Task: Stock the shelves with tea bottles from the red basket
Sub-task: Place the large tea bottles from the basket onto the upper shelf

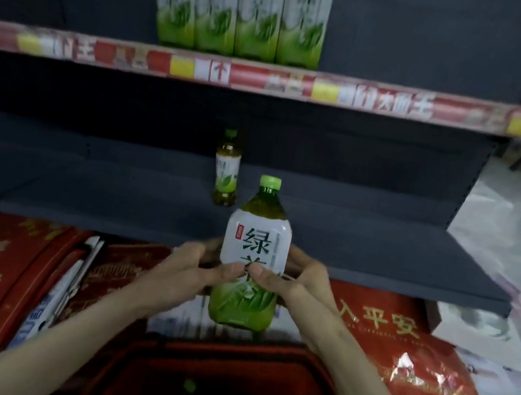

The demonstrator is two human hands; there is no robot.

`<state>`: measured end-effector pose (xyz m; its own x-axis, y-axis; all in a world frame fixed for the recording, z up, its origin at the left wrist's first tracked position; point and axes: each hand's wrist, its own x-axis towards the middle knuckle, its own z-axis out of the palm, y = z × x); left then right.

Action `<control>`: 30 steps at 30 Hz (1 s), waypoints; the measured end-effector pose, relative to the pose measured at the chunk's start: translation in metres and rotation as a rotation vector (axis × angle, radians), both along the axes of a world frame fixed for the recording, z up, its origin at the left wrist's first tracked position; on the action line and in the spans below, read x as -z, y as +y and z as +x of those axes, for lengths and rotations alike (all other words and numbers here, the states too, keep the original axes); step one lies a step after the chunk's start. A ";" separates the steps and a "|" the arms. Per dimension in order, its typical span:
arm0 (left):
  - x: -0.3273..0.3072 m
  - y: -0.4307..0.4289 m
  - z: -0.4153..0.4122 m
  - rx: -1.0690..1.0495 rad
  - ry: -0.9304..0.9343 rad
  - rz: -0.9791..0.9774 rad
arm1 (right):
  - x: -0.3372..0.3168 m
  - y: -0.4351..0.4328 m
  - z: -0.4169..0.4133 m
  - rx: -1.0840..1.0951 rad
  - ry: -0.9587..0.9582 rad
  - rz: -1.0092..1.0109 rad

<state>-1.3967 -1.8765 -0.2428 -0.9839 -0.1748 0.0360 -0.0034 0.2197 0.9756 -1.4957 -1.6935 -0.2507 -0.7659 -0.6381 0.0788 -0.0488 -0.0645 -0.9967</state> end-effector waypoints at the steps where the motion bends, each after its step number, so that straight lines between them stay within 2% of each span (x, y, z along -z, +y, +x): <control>1: -0.022 0.001 -0.007 0.009 0.060 -0.023 | -0.025 0.001 -0.007 0.006 0.060 -0.019; 8: -0.159 0.007 -0.053 0.069 0.466 -0.160 | -0.186 0.011 -0.043 0.019 0.388 -0.119; 13: -0.239 0.003 -0.103 0.069 0.619 -0.279 | -0.263 0.013 -0.074 0.068 0.522 -0.147; 20: -0.282 0.001 -0.183 0.018 0.615 -0.266 | -0.309 0.000 -0.142 0.166 0.505 -0.114; 30: -0.276 -0.005 -0.261 -0.049 0.515 -0.276 | -0.301 -0.014 -0.212 0.264 0.370 -0.157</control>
<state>-1.6582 -1.8815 0.0332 -0.8188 -0.1360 0.5577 0.4392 0.4772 0.7612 -1.7073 -1.7077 0.0506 -0.8024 -0.3840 0.4567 -0.4336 -0.1506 -0.8884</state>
